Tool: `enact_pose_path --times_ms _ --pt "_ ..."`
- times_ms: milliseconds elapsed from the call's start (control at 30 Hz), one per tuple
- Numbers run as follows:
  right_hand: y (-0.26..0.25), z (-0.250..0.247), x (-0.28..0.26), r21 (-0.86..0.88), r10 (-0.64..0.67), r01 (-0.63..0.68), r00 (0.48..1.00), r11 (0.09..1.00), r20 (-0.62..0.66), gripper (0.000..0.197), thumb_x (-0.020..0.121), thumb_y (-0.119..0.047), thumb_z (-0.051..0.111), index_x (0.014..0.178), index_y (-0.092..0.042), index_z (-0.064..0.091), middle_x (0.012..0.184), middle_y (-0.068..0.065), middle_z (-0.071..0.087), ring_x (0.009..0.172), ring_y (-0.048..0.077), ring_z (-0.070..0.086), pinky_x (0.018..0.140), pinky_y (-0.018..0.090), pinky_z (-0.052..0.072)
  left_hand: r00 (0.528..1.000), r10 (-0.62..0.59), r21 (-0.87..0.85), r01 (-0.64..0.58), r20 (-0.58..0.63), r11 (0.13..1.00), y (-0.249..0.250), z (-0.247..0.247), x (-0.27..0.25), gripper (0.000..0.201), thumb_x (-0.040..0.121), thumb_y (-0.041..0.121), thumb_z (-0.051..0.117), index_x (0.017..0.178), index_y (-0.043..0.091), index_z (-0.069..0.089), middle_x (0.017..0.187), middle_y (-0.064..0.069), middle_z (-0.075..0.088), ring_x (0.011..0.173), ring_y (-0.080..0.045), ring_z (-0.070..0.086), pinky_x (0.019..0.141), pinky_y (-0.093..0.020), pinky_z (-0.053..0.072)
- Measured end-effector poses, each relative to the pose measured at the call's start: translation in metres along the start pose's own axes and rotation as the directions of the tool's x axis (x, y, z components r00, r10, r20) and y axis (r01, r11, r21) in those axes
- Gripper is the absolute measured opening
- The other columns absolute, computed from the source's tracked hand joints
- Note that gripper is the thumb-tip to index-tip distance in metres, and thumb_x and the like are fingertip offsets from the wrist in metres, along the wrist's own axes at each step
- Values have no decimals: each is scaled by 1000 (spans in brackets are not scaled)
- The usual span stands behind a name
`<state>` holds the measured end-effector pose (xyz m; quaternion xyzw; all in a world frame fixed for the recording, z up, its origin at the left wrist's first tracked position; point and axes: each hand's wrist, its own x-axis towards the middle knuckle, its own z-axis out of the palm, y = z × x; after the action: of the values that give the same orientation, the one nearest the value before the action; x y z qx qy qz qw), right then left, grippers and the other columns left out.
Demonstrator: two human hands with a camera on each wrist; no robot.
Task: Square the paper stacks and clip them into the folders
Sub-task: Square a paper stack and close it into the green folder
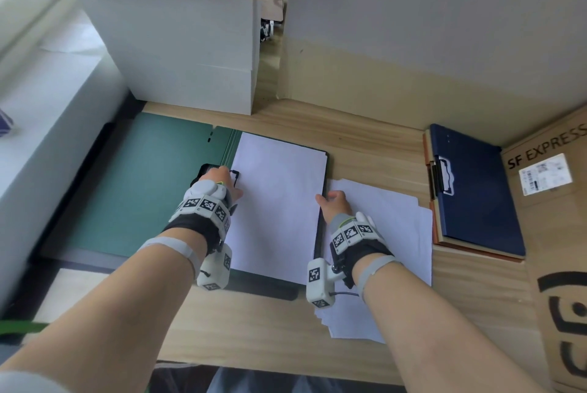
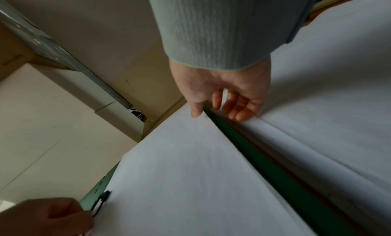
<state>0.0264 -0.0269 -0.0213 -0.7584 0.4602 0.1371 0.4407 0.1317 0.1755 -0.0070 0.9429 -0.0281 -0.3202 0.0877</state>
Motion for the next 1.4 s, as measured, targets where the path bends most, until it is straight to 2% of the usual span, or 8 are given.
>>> enact_pose_path --times_ms 233,500,733,800,967,1133,1300,1400 --pt "-3 -4 -10 159 -34 17 994 987 108 53 97 -29 42 142 -3 32 144 13 44 131 32 44 109 39 36 999 15 25 -14 -30 1000 1 -8 -13 22 85 25 57 87 4 52 68 -4 50 67 -25 53 62 -29 43" --pt "28 -47 0 218 -99 94 995 971 13 39 98 -17 43 134 -2 44 133 18 54 107 28 54 88 30 39 988 -83 -136 65 -133 989 -30 -7 -16 42 94 39 36 128 15 41 132 -15 44 115 -38 51 99 -48 42" --pt "71 -75 12 167 -31 45 996 985 -88 38 97 -16 42 133 -3 47 130 21 56 100 28 53 86 30 38 950 -287 -138 270 -122 953 -86 12 -12 34 93 36 45 127 31 40 107 -19 43 93 -36 53 80 -39 39" --pt "76 -74 12 136 -10 23 996 990 -94 39 97 -17 41 134 -2 45 131 21 55 108 33 55 88 33 40 949 -288 -188 261 -131 947 -92 21 -5 55 93 36 48 144 31 26 130 -29 41 120 -46 45 96 -48 41" --pt "73 -73 7 94 38 -29 995 995 -95 43 97 -20 41 137 -3 41 135 18 52 121 37 50 98 38 40 970 -205 -327 153 -129 933 -89 7 11 68 90 5 52 149 16 19 142 -24 44 128 -41 46 105 -46 38" --pt "67 -82 7 106 52 -45 997 993 -64 51 98 -27 39 144 -6 31 145 16 43 129 36 43 104 39 35 993 12 -151 -30 -114 988 -69 -61 0 59 90 -13 42 145 6 31 144 -23 41 101 -14 34 63 -7 36" --pt "67 -91 4 108 48 -44 998 993 -32 53 99 -33 35 144 -5 31 146 16 40 131 36 41 106 39 34 967 239 -32 -237 87 971 -31 -130 -45 41 92 -6 41 127 16 48 76 -8 56 65 -20 50 41 -8 38" --pt "66 -95 2 164 24 -26 1000 986 12 52 99 -36 34 143 -8 34 143 15 45 128 35 46 105 39 35 921 382 -36 -381 69 924 9 -147 -71 24 95 9 45 111 20 58 73 1 60 65 -10 55 61 -12 46"
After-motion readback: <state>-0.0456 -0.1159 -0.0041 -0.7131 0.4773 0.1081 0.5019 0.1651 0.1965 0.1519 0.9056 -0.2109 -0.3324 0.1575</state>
